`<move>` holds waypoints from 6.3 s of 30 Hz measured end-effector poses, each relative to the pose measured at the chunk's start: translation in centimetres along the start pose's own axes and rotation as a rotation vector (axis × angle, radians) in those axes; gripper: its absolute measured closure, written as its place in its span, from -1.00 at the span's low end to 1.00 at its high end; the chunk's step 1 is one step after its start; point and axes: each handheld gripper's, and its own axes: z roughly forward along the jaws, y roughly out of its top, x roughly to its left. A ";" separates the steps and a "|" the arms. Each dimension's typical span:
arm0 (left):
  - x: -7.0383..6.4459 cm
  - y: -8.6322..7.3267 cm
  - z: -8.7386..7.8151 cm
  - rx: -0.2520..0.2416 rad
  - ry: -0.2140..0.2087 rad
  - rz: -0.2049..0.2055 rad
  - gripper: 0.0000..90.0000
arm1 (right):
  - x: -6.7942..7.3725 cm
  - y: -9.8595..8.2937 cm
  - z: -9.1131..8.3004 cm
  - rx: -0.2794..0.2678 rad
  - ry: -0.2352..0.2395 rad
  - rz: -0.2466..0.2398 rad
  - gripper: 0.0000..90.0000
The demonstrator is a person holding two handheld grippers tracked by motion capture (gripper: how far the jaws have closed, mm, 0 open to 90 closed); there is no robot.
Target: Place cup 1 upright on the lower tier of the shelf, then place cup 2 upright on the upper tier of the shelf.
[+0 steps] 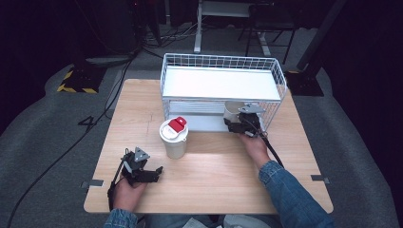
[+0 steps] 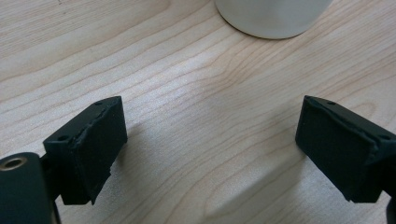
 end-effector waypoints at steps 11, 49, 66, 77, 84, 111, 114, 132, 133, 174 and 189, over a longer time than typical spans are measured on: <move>0.0 0.0 0.0 0.000 0.000 0.000 -0.79 | -0.2 -0.5 1.0 0.016 0.006 0.004 -0.47; 0.0 0.0 0.0 -0.001 0.000 0.000 -0.79 | -1.8 -1.4 2.0 0.027 0.038 0.093 -0.80; 0.0 0.0 0.1 -0.002 -0.001 0.001 -0.79 | -1.1 -0.5 -1.0 -0.013 0.050 0.043 -1.00; 0.0 0.0 0.1 -0.003 -0.001 0.000 -0.79 | -1.1 -0.6 -4.4 -0.022 0.094 0.036 -1.00; 0.0 0.0 0.0 -0.002 -0.001 0.000 -0.79 | -1.5 -1.0 -7.2 -0.039 0.123 0.027 -1.00; -0.1 0.0 0.0 -0.001 0.009 -0.006 -0.79 | -2.5 -6.3 -16.9 0.045 0.117 -0.011 -0.97; -0.1 0.0 0.0 -0.002 0.009 -0.006 -0.79 | -2.6 -7.1 -17.3 0.050 0.115 -0.002 -0.96; -0.1 0.0 0.0 0.003 0.008 -0.005 -0.79 | -1.4 -13.8 -18.3 0.090 0.152 -0.032 -0.69; -0.1 0.0 0.0 0.003 0.009 -0.006 -0.78 | -1.3 -14.1 -18.1 0.116 0.159 -0.027 -0.68; -1.4 3.3 -2.7 -0.124 -0.156 0.070 -0.82 | -1.2 -14.8 -16.6 0.212 0.146 -0.015 -0.73; -1.6 4.9 -2.7 -0.302 -0.220 0.079 -0.88 | -1.2 -14.8 -16.6 0.212 0.146 -0.015 -0.73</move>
